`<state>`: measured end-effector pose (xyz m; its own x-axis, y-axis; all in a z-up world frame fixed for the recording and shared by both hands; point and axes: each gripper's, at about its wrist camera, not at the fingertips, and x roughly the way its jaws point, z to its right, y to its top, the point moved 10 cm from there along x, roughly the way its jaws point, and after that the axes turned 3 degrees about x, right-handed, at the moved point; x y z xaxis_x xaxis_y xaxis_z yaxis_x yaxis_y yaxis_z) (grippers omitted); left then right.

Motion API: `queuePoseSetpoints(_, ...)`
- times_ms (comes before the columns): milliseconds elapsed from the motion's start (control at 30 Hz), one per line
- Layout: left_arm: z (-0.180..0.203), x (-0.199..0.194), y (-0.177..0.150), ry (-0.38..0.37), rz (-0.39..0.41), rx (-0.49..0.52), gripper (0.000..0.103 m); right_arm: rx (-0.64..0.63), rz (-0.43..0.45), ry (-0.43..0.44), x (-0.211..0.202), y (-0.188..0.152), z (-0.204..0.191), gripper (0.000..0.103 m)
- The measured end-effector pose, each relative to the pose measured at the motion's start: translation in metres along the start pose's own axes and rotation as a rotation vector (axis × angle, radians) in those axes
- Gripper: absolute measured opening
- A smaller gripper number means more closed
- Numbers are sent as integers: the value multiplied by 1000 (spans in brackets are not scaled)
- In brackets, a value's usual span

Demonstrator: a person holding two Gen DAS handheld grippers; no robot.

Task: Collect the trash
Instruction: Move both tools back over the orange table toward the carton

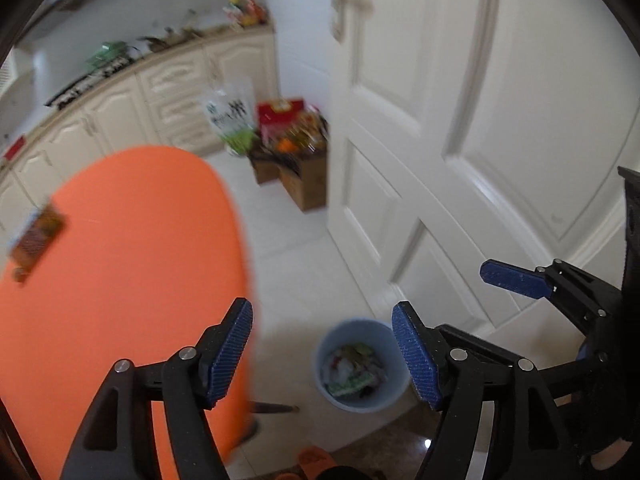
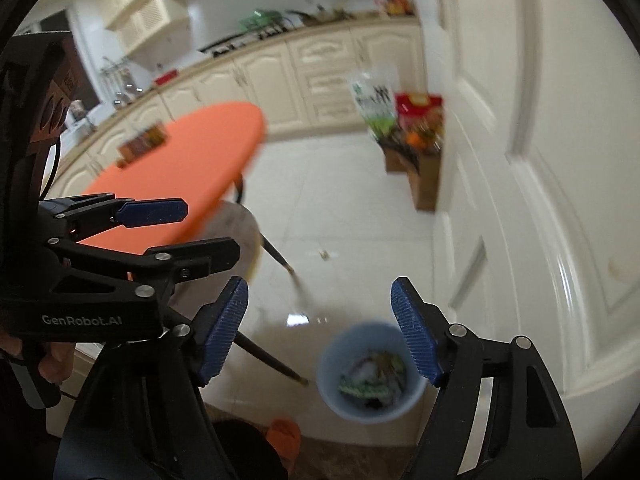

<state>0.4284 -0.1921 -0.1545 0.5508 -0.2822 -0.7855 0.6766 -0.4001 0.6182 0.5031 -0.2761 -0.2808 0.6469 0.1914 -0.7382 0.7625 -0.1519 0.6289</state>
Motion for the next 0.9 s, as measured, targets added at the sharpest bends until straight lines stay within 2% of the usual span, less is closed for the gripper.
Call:
queuePoseSetpoints(33, -12, -13, -3, 14, 21, -9, 69, -10, 8, 8, 0, 5, -9, 77)
queuePoseSetpoints(133, -59, -46, -10, 76, 75, -49, 75, -75, 28, 38, 2, 26, -51, 79)
queuePoseSetpoints(233, -105, -70, -23, 142, 111, -91, 76, -146, 48, 66, 10, 52, -98, 84)
queuePoseSetpoints(333, -160, -93, -38, 219, 127, -144, 76, -210, 52, 92, 23, 71, -134, 84)
queuePoseSetpoints(467, -228, -105, -56, 316, 121, -215, 76, -274, 23, 148, 58, 98, -184, 84)
queuePoseSetpoints(533, -270, -104, -68, 369, 117, -252, 76, -312, -2, 171, 81, 110, -209, 84)
queuePoseSetpoints(733, -352, -67, -89, 424, 63, -336, 74, -429, -67, 179, 160, 139, -256, 84)
queuePoseSetpoints(800, -369, -48, -89, 422, 44, -351, 74, -466, -85, 180, 183, 146, -261, 84)
queuePoseSetpoints(900, -378, -21, -82, 373, 34, -378, 74, -509, -114, 192, 218, 159, -276, 84)
